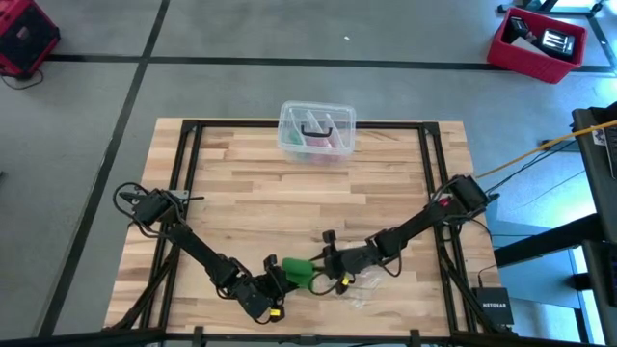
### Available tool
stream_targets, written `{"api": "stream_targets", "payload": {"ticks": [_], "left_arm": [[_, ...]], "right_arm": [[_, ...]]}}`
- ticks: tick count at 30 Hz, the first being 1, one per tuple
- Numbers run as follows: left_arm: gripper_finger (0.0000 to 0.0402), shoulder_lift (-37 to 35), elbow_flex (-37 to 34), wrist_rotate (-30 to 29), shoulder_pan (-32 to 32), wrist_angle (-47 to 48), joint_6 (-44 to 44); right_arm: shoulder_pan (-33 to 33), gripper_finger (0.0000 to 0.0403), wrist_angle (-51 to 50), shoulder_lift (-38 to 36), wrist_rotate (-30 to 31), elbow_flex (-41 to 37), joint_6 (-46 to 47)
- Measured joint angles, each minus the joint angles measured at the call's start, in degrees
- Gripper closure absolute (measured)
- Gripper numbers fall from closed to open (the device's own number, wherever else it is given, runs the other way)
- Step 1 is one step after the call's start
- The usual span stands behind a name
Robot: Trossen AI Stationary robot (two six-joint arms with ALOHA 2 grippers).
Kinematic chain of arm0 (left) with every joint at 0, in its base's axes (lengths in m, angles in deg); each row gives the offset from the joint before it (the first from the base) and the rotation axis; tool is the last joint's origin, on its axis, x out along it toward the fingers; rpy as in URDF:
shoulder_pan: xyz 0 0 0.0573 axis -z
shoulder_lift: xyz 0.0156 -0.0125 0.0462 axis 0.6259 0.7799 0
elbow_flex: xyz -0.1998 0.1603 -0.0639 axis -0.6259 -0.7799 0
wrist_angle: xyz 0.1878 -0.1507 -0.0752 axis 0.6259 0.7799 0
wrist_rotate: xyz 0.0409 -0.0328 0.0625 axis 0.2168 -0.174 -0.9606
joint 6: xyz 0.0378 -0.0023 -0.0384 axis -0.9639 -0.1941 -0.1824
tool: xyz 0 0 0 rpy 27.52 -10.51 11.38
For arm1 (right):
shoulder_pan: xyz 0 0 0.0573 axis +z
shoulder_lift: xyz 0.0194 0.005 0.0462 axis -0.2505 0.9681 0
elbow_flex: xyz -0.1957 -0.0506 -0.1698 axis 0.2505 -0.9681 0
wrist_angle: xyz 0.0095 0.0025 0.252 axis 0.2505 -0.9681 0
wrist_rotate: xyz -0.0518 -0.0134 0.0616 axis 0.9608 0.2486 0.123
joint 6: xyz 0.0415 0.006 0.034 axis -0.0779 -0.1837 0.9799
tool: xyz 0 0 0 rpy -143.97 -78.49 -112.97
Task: Roll bandage
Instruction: Roll the green bandage
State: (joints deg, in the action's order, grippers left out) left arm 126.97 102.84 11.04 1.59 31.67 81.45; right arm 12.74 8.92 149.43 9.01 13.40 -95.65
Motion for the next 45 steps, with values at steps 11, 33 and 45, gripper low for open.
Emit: {"api": "stream_targets", "payload": {"ticks": [11, 33, 45], "left_arm": [[0.0401, 0.0, 0.0, 0.0, 0.0, 0.0, 0.4], [0.0401, -0.1, 0.0, -3.0, 0.0, 0.3, 0.4], [0.0401, 0.0, 0.0, -8.1, -0.3, 2.3, -2.1]], "right_arm": [[-1.4, 0.0319, 0.3, 6.7, -0.7, 5.1, 0.0], [-0.9, 0.0395, -1.2, -10.9, 4.8, 6.0, 3.6], [3.4, 0.0396, -4.5, -17.5, 7.9, 5.9, 4.8]]}}
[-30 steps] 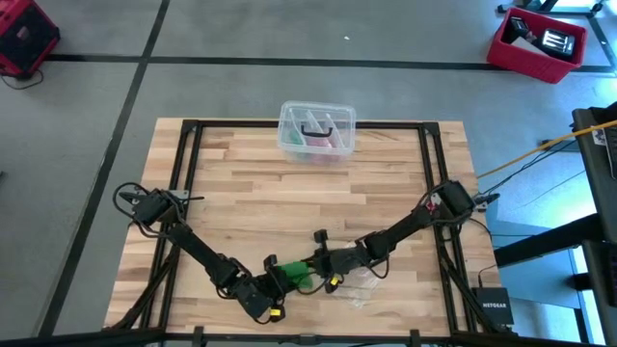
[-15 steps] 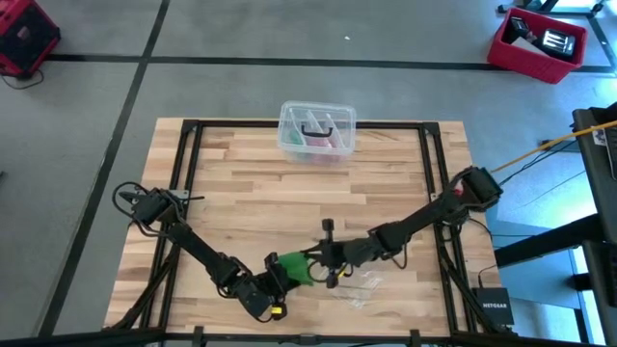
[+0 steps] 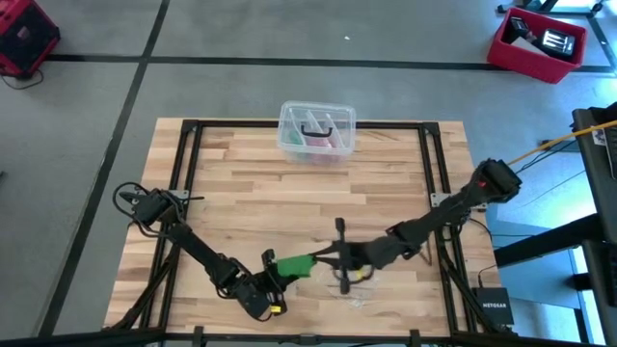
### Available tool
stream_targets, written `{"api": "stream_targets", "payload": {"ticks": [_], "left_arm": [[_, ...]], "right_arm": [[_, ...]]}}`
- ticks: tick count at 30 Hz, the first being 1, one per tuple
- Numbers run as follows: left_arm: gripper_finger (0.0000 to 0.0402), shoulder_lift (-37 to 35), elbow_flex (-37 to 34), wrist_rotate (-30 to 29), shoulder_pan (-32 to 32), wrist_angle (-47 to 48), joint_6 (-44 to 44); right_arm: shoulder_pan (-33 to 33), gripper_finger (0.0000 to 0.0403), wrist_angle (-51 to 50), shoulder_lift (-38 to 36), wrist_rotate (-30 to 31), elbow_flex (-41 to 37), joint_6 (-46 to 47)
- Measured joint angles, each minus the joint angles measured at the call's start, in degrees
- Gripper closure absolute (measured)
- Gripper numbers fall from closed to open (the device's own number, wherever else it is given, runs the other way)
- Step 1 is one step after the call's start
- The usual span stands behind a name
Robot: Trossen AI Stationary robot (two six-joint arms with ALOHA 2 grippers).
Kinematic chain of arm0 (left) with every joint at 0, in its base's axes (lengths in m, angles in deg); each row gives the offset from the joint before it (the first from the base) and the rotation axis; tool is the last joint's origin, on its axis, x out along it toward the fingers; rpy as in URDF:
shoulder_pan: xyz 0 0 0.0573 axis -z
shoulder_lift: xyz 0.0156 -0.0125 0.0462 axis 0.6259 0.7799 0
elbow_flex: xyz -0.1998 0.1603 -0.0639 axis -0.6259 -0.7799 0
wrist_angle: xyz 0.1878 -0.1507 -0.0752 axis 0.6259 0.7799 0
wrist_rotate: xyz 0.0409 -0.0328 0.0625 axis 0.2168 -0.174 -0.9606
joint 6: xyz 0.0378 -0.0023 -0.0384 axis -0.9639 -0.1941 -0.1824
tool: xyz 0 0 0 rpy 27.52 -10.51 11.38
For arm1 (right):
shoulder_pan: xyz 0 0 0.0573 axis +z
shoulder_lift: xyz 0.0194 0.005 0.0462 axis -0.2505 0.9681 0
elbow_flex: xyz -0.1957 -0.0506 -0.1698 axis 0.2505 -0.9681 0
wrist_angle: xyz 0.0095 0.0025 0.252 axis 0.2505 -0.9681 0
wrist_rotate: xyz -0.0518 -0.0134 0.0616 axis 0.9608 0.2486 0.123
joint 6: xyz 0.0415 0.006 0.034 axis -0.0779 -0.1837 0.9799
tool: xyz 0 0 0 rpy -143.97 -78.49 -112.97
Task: Roll bandage
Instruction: Roll the green bandage
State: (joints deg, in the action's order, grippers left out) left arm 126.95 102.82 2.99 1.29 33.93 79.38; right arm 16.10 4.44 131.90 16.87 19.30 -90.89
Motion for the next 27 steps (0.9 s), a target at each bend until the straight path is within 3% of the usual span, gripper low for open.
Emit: {"api": "stream_targets", "payload": {"ticks": [5, 15, 21, 27], "left_arm": [[0.0401, 0.0, 0.0, -5.3, -0.1, 0.3, -0.8], [0.0401, 0.0, 0.1, -15.5, -3.4, 2.6, -5.2], [0.0401, 0.0, 0.1, -22.4, -6.8, 9.6, -5.2], [0.0401, 0.0, 0.1, -30.7, -9.2, 10.8, -8.4]], "right_arm": [[2.3, 0.0396, -0.4, -5.0, 2.1, 0.0, -0.3], [7.9, 0.0396, 3.7, -10.5, -1.7, 0.2, 3.1], [11.1, 0.0396, 1.0, -10.7, -4.9, 4.1, 6.9], [13.7, 0.0396, -2.6, -10.6, -5.2, 5.9, 10.9]]}}
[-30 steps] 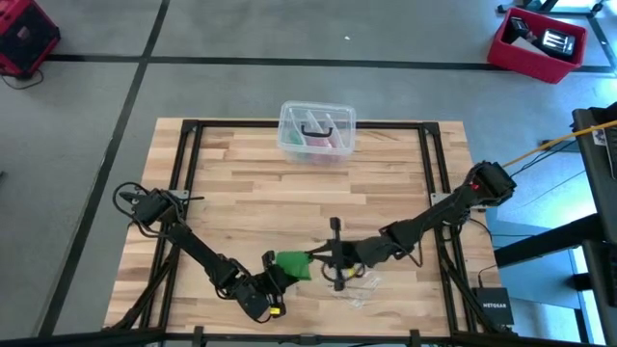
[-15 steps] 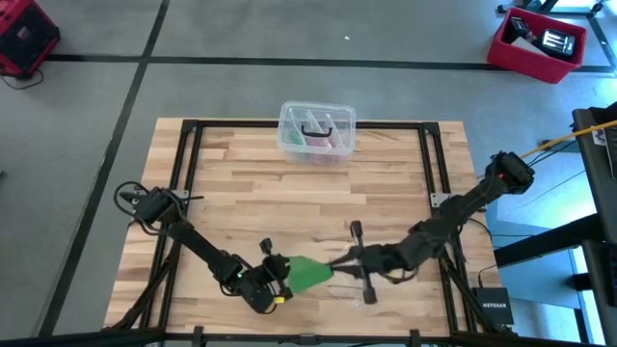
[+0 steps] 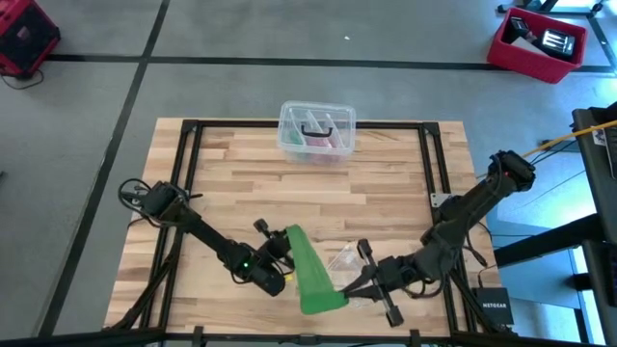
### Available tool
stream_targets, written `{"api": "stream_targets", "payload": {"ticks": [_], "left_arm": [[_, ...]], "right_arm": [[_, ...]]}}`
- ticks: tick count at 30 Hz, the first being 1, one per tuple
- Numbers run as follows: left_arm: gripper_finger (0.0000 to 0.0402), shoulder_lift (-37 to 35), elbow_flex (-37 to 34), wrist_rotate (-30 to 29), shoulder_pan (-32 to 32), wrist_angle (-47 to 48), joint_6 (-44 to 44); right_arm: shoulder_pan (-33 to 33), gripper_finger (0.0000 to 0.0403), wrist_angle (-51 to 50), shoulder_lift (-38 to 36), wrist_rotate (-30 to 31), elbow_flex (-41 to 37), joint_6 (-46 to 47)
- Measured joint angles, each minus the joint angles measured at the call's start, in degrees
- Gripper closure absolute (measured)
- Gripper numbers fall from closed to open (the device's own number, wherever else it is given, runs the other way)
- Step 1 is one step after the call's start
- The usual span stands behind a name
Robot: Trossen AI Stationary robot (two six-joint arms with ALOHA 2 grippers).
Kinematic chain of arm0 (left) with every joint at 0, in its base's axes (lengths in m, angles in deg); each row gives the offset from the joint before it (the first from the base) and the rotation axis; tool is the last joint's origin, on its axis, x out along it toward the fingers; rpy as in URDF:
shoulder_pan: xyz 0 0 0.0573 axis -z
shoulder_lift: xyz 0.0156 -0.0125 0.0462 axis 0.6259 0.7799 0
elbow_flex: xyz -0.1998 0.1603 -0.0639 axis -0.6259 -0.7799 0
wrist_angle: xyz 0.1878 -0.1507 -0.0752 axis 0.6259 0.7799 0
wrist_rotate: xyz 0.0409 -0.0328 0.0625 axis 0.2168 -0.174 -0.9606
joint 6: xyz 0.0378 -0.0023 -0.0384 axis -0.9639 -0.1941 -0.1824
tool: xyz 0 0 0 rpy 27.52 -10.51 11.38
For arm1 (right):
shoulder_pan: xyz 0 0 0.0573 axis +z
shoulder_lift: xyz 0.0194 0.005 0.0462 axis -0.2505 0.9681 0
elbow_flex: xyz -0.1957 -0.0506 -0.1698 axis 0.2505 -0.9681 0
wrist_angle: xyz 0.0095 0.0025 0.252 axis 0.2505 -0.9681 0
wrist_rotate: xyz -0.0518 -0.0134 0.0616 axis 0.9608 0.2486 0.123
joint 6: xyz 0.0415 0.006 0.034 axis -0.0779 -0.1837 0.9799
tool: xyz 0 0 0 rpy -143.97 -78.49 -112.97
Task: Roll bandage
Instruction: Roll the green bandage
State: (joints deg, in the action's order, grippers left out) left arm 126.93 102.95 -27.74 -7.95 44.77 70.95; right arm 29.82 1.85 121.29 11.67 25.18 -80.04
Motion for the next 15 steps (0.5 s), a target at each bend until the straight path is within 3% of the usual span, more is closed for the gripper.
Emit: {"api": "stream_targets", "payload": {"ticks": [3, 10, 15], "left_arm": [[0.0401, -0.5, -0.1, -1.1, -0.2, -1.0, -3.3], [0.0401, -1.6, -0.2, 2.7, 1.9, -8.6, -13.5], [0.0399, -1.6, -0.2, 8.9, 2.9, -8.6, -14.6]], "right_arm": [[0.4, 0.0396, -3.3, 0.2, 1.3, 0.1, 1.1], [-1.7, 0.0397, -17.8, 0.2, 9.3, 0.3, 4.3], [-4.0, 0.0397, -25.5, 1.8, 10.6, 0.3, 7.6]]}}
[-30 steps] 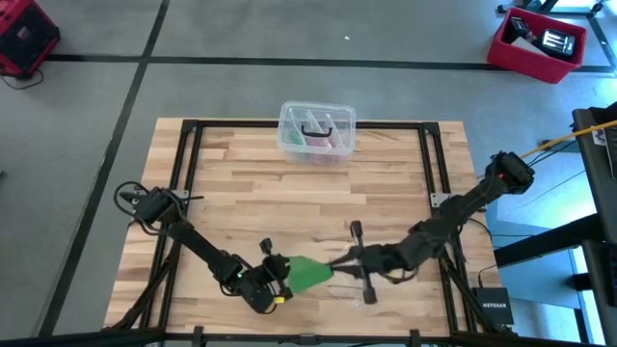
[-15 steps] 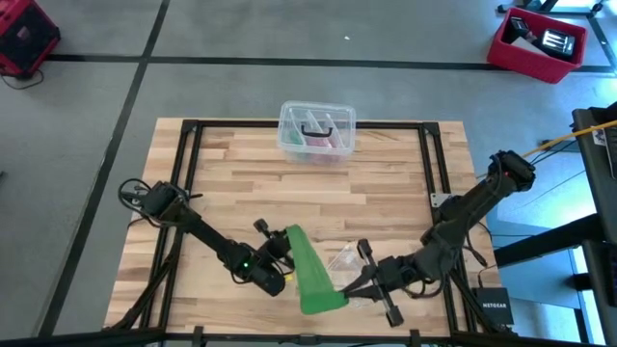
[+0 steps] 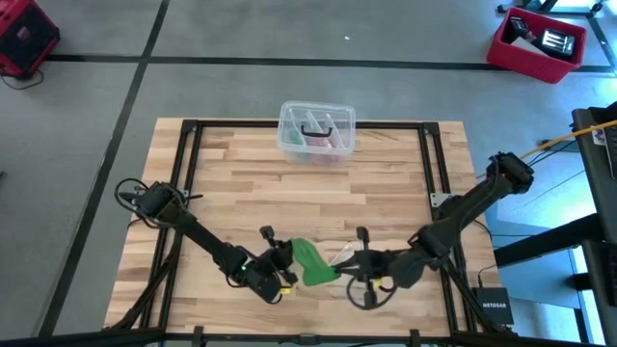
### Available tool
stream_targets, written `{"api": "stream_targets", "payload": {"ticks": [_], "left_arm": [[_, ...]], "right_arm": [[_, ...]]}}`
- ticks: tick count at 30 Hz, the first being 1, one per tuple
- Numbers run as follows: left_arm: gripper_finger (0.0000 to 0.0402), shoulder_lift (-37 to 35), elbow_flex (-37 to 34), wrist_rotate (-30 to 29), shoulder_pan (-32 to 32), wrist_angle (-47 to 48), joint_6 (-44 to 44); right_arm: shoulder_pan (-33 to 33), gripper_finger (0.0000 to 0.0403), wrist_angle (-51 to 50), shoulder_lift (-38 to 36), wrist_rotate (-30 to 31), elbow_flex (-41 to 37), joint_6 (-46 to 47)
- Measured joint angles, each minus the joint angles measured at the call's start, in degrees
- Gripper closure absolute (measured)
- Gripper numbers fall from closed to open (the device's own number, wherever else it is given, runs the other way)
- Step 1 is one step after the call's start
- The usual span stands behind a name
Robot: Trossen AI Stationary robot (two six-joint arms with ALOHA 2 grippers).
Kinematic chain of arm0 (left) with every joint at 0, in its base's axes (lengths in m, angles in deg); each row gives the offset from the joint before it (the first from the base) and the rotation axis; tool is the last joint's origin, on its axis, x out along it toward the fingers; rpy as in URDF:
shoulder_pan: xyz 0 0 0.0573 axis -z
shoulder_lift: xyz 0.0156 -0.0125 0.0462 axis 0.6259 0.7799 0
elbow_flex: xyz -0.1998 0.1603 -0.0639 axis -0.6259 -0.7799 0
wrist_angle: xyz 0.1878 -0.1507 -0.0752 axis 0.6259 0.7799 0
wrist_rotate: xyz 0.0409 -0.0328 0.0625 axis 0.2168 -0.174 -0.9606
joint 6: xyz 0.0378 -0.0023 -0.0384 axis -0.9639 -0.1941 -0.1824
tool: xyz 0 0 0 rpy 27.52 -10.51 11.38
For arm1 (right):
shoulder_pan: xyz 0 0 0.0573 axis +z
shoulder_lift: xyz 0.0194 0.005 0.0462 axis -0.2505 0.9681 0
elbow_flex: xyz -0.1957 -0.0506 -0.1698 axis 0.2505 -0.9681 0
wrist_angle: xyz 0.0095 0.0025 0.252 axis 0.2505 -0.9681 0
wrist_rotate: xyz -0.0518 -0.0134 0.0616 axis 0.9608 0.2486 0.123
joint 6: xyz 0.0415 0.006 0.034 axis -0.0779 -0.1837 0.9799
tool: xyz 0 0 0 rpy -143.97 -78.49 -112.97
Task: Roll bandage
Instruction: Roll the green bandage
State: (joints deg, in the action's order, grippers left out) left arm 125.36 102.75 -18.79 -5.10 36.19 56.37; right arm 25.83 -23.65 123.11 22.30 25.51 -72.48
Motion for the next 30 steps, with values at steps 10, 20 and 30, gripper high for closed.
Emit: {"api": "stream_targets", "payload": {"ticks": [10, 20, 30], "left_arm": [[0.0255, -1.6, 0.0, 13.8, 0.5, 0.7, -1.4], [0.021, -10.8, 5.5, 12.8, 7.8, 1.7, -20.5], [0.0215, -12.3, 6.4, 5.7, 9.2, 2.5, -20.4]], "right_arm": [[-0.7, 0.0397, -0.6, 0.2, -2.1, -0.1, 0.5], [-0.6, 0.0397, -2.2, -3.2, -6.5, -0.1, 0.6], [-0.6, 0.0397, 0.3, -4.3, -6.5, -0.2, 0.9]]}}
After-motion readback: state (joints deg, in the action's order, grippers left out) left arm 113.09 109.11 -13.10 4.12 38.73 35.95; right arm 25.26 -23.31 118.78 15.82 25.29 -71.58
